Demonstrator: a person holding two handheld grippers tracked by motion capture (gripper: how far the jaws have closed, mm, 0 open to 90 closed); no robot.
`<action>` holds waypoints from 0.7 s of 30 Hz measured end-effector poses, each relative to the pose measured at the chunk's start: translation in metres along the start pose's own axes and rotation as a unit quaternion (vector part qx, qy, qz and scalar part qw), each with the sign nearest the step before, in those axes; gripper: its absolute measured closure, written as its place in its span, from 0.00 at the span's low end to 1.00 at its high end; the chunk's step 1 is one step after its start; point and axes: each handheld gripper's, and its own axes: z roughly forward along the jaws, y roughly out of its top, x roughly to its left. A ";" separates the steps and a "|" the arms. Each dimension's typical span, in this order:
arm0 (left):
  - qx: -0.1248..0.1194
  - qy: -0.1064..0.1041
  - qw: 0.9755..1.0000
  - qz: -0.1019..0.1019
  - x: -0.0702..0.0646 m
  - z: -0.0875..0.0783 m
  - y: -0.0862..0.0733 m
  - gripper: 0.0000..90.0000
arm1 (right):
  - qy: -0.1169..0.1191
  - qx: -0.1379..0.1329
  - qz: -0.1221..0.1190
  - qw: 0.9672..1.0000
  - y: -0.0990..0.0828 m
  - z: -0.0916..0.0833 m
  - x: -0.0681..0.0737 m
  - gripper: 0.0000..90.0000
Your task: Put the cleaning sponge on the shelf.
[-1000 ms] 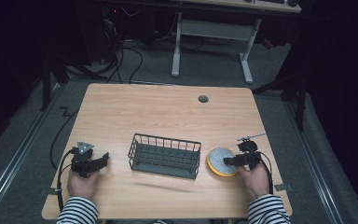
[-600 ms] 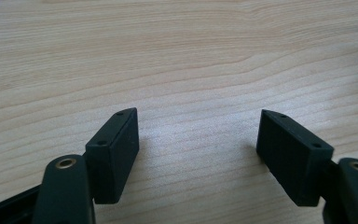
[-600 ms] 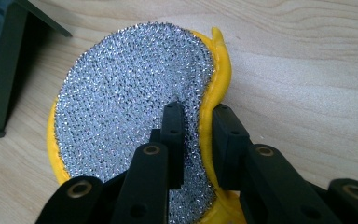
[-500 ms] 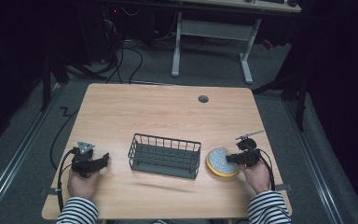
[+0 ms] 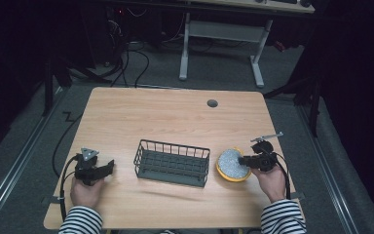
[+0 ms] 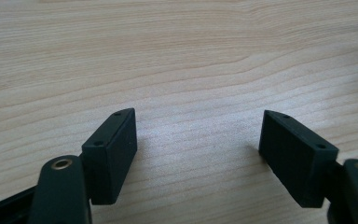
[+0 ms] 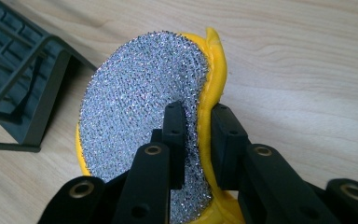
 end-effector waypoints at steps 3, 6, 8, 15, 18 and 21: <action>0.000 -0.002 1.000 -0.001 0.000 0.000 0.000 0.31 | -0.006 -0.010 0.002 1.000 0.003 -0.006 -0.001 0.86; 0.000 -0.003 1.000 -0.001 0.000 0.000 0.000 0.31 | -0.006 -0.019 0.006 1.000 0.006 -0.012 0.000 0.86; -0.001 -0.004 1.000 -0.001 0.001 0.000 0.000 0.31 | -0.008 -0.025 0.002 1.000 0.009 -0.016 0.001 0.86; 0.000 -0.003 1.000 0.000 0.000 0.000 0.000 0.31 | -0.011 -0.055 -0.014 0.998 0.021 -0.033 0.010 0.86; 0.000 -0.003 1.000 0.000 0.000 0.000 0.000 0.31 | -0.014 -0.063 -0.022 0.998 0.028 -0.040 0.014 0.86; 0.000 -0.002 1.000 0.001 0.000 0.000 0.000 0.31 | -0.013 -0.069 -0.029 0.997 0.034 -0.045 0.018 0.86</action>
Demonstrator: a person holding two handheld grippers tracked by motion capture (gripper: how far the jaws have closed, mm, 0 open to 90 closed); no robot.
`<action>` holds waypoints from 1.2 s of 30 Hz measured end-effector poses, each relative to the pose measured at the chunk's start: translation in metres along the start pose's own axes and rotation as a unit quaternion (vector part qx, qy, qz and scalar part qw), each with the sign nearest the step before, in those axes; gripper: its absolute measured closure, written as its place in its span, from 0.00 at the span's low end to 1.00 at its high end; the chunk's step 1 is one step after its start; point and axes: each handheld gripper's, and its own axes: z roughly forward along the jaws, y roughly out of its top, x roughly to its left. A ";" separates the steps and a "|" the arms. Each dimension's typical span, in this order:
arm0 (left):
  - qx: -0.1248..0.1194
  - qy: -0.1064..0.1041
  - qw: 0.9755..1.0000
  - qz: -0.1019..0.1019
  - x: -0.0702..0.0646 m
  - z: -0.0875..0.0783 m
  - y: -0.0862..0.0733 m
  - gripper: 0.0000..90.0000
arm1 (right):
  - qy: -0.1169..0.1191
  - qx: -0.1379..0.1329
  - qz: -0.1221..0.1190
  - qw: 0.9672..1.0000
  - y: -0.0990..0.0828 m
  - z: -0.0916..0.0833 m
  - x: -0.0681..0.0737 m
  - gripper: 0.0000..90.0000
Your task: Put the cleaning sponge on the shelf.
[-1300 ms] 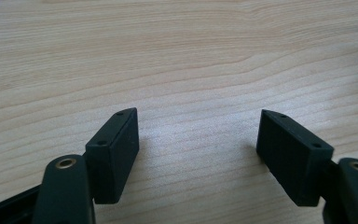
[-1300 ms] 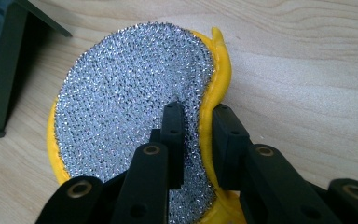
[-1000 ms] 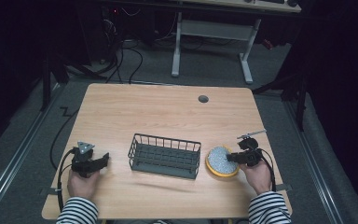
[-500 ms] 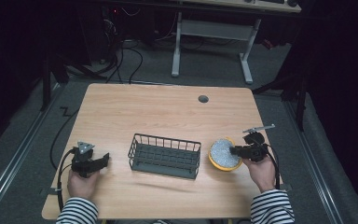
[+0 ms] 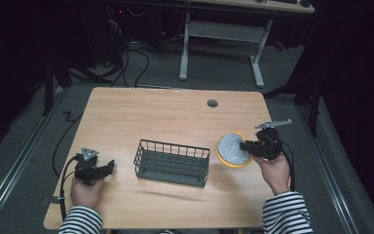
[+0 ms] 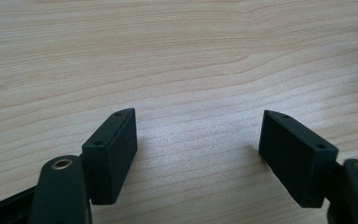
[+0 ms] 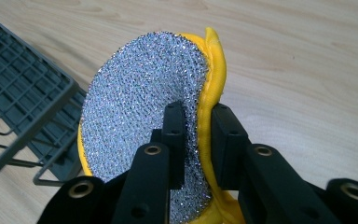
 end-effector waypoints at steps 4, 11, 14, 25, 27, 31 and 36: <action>0.000 0.000 1.000 0.000 0.000 0.000 0.000 0.31 | 0.006 -0.011 -0.010 1.000 0.010 -0.006 0.005 0.86; 0.000 0.000 1.000 0.000 0.000 0.000 0.000 0.32 | 0.016 -0.030 -0.028 0.999 0.032 -0.014 0.017 0.86; 0.000 0.000 1.000 -0.001 0.000 0.000 0.000 0.32 | 0.020 -0.034 -0.043 0.998 0.040 -0.014 0.025 0.86; -0.001 -0.001 1.000 -0.002 0.000 0.000 0.000 0.32 | 0.052 -0.025 -0.079 0.995 0.056 0.006 0.057 0.86; -0.001 -0.001 1.000 -0.002 0.000 0.000 0.000 0.32 | 0.055 -0.025 -0.088 0.994 0.057 0.010 0.063 0.86; 0.000 0.001 1.000 -0.001 0.000 0.000 0.000 0.32 | 0.061 -0.019 -0.106 0.992 0.059 0.020 0.076 0.86; 0.000 0.001 1.000 -0.001 0.000 0.000 0.000 0.32 | 0.073 -0.017 -0.117 0.990 0.059 0.029 0.085 0.86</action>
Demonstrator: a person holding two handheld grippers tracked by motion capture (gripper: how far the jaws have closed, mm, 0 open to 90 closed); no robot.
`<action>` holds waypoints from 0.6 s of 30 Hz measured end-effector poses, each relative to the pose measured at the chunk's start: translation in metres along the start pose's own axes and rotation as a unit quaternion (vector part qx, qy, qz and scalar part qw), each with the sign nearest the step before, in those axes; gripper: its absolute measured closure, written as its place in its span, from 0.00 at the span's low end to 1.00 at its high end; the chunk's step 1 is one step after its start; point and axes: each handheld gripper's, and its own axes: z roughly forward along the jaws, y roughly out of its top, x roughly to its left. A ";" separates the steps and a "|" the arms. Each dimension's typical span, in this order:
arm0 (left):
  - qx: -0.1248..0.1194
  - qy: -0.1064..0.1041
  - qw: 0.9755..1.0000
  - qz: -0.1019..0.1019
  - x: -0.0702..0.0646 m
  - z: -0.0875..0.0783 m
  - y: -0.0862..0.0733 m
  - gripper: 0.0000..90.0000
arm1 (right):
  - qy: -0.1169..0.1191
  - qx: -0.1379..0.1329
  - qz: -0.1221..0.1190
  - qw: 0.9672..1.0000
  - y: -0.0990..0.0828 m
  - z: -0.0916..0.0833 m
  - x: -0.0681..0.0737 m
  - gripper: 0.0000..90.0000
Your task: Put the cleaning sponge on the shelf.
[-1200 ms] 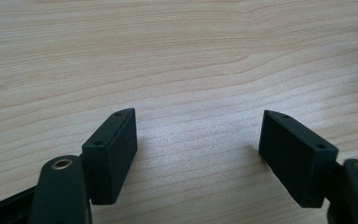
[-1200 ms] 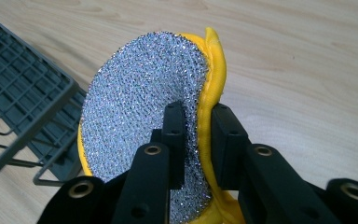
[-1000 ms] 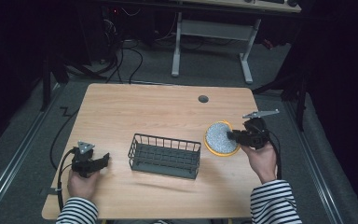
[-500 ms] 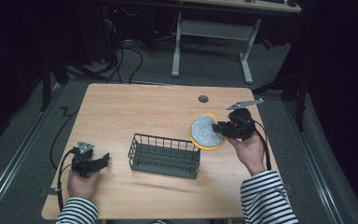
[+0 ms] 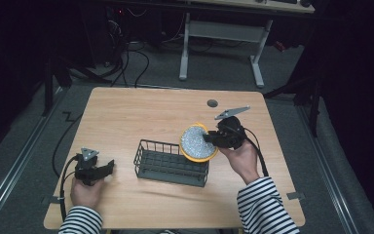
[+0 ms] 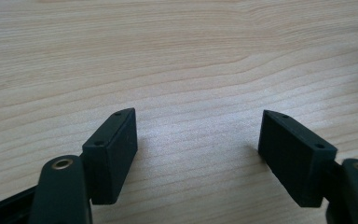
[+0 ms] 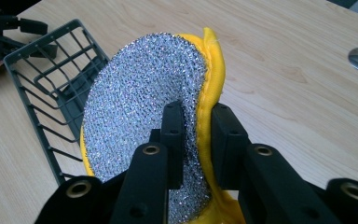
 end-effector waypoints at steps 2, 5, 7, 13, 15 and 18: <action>0.000 0.000 1.000 0.000 0.000 0.000 0.000 0.32 | 0.005 0.001 -0.006 1.000 0.001 0.004 0.004 0.86; 0.000 0.000 1.000 0.000 0.000 0.000 0.000 0.32 | 0.009 0.005 -0.008 1.000 0.002 0.009 0.008 0.85; -0.001 -0.001 1.000 -0.001 0.000 0.000 0.000 0.32 | 0.019 0.006 -0.015 1.000 0.002 0.013 0.011 0.85; 0.000 0.000 1.000 -0.001 0.000 0.000 0.000 0.32 | 0.027 0.015 -0.028 0.999 0.002 0.022 0.020 0.85; -0.001 0.000 1.000 -0.001 0.000 0.000 0.000 0.32 | 0.027 0.018 -0.030 0.999 0.002 0.024 0.021 0.85; -0.001 -0.001 1.000 -0.002 0.000 0.000 0.000 0.32 | 0.026 0.023 -0.033 0.999 0.001 0.027 0.024 0.85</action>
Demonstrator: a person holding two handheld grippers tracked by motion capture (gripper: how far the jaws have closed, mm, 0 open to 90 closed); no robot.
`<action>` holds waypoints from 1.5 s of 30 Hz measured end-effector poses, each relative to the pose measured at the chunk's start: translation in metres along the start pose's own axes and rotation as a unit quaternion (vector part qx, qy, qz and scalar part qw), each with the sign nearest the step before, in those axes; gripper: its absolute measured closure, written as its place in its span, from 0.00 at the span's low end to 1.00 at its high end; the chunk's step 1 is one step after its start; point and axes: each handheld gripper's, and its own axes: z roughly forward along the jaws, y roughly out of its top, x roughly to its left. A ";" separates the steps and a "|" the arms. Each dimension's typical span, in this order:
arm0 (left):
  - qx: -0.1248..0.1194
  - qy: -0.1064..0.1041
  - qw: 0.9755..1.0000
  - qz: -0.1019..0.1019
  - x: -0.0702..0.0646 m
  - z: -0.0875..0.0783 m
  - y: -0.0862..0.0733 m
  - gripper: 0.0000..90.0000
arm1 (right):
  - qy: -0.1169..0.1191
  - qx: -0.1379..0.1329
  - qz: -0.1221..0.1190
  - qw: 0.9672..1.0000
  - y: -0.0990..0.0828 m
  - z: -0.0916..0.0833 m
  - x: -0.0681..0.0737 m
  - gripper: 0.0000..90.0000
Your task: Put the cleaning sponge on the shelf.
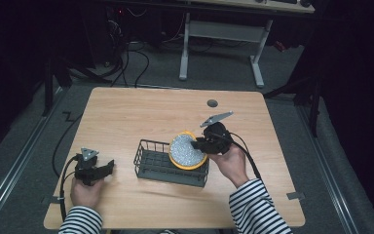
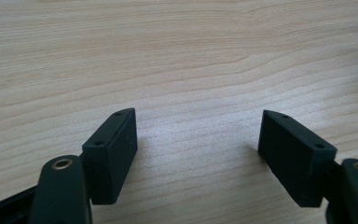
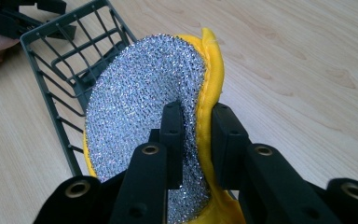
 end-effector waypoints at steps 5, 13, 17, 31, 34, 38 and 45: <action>0.000 0.000 1.000 0.000 0.000 0.000 0.000 0.32 | 0.004 0.000 -0.004 1.000 -0.002 0.003 0.001 0.85; 0.001 0.001 1.000 0.001 0.000 0.000 0.000 0.32 | 0.007 0.007 0.000 1.000 -0.012 0.008 0.000 0.85; 0.001 0.003 1.000 0.002 -0.001 0.000 0.000 0.32 | 0.007 0.009 -0.001 1.000 -0.013 0.009 0.000 0.85; 0.000 0.003 1.000 0.002 -0.001 0.000 0.000 0.32 | 0.000 0.026 -0.022 0.999 -0.019 0.015 0.007 0.84; 0.000 0.003 1.000 0.001 0.000 0.000 0.000 0.32 | 0.003 0.022 -0.019 1.000 -0.022 0.015 0.007 0.84; 0.001 0.004 1.000 0.003 -0.001 0.000 0.000 0.32 | 0.009 0.012 -0.006 1.000 -0.024 0.012 0.004 0.74; 0.001 0.003 1.000 0.001 0.000 0.000 0.000 0.32 | -0.001 -0.017 0.015 1.000 -0.025 -0.002 -0.002 0.58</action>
